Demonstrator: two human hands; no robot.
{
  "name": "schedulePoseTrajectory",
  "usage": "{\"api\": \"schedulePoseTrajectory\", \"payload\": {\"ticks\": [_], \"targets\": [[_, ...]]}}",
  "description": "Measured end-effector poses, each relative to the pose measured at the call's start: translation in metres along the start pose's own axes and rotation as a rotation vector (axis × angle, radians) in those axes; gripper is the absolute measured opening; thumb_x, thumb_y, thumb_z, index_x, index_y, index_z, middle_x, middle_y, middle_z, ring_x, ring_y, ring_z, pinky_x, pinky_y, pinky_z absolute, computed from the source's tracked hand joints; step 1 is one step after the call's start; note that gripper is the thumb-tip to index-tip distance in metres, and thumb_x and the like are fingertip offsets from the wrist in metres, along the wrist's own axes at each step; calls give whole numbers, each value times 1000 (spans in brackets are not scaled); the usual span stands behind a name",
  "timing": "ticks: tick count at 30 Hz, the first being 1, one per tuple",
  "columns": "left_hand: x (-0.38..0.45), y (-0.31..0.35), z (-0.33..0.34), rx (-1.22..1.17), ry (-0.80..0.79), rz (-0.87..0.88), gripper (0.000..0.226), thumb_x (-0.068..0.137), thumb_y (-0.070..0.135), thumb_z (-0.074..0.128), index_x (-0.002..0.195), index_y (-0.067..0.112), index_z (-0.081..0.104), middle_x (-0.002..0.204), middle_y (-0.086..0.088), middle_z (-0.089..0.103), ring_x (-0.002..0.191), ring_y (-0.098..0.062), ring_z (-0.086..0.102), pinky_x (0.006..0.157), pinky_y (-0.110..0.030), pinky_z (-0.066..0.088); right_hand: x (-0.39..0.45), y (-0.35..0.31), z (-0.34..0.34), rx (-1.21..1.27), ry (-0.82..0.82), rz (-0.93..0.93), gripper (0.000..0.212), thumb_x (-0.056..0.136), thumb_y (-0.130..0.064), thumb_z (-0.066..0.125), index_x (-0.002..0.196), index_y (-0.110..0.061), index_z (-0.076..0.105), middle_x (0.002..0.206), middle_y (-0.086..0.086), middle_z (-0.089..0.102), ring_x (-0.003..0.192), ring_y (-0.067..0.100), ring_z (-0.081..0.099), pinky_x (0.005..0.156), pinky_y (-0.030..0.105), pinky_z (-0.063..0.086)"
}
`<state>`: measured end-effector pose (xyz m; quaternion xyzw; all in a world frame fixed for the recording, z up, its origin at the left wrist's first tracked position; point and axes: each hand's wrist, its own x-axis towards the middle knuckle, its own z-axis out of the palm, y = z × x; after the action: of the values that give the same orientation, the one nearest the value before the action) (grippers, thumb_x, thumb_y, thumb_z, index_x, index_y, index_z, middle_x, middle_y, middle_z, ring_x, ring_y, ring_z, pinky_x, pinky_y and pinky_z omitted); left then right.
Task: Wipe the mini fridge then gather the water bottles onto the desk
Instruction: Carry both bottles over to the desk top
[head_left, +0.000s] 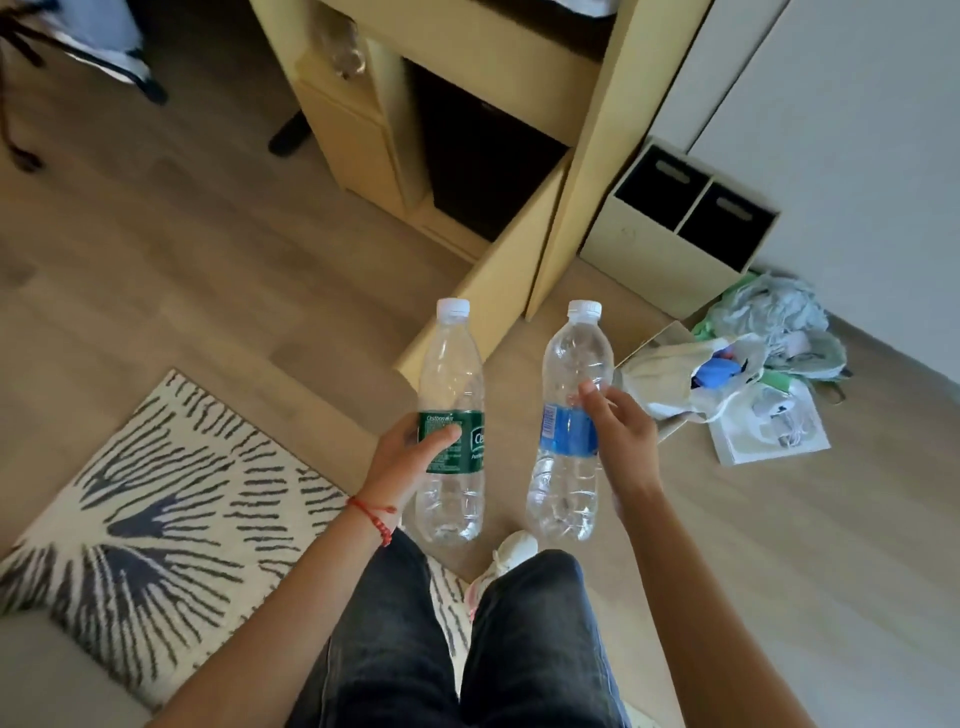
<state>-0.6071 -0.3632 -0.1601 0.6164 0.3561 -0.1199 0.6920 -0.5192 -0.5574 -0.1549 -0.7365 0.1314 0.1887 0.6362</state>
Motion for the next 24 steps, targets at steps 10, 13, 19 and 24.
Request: {"api": "schedulePoseTrajectory", "payload": {"ticks": [10, 13, 19, 24], "targets": [[-10, -10, -163, -176, 202, -8, 52, 47, 51, 71, 90, 22, 65, 90, -6, 72, 89, -26, 68, 78, -39, 54, -35, -23, 149, -46, -145, 11, 25, 86, -30, 60, 90, -6, 64, 59, -15, 69, 56, -2, 64, 47, 10, 46], [-12, -17, -226, -197, 242, -16, 49, 49, 50, 72, 88, 21, 65, 78, 3, 75, 78, -16, 70, 64, -28, 53, -47, -21, 210, -118, -190, 7, 20, 85, -29, 61, 85, -9, 64, 58, -15, 68, 54, -4, 62, 47, 9, 46], [-21, -15, -352, -304, 402, -26, 8, 80, 21, 67, 88, 20, 65, 75, 3, 74, 72, -14, 71, 58, -27, 56, -58, -35, 333, -197, -318, 14, 19, 81, -34, 66, 69, -19, 61, 53, -15, 63, 51, -3, 56, 48, 9, 43], [-13, 1, -406, -346, 443, -28, 16, 81, 22, 65, 97, 18, 62, 93, -5, 69, 83, -20, 67, 75, -34, 53, -50, -56, 396, -234, -379, -32, 25, 82, -32, 64, 67, -13, 57, 53, -12, 57, 47, -6, 51, 46, 7, 40]]}}
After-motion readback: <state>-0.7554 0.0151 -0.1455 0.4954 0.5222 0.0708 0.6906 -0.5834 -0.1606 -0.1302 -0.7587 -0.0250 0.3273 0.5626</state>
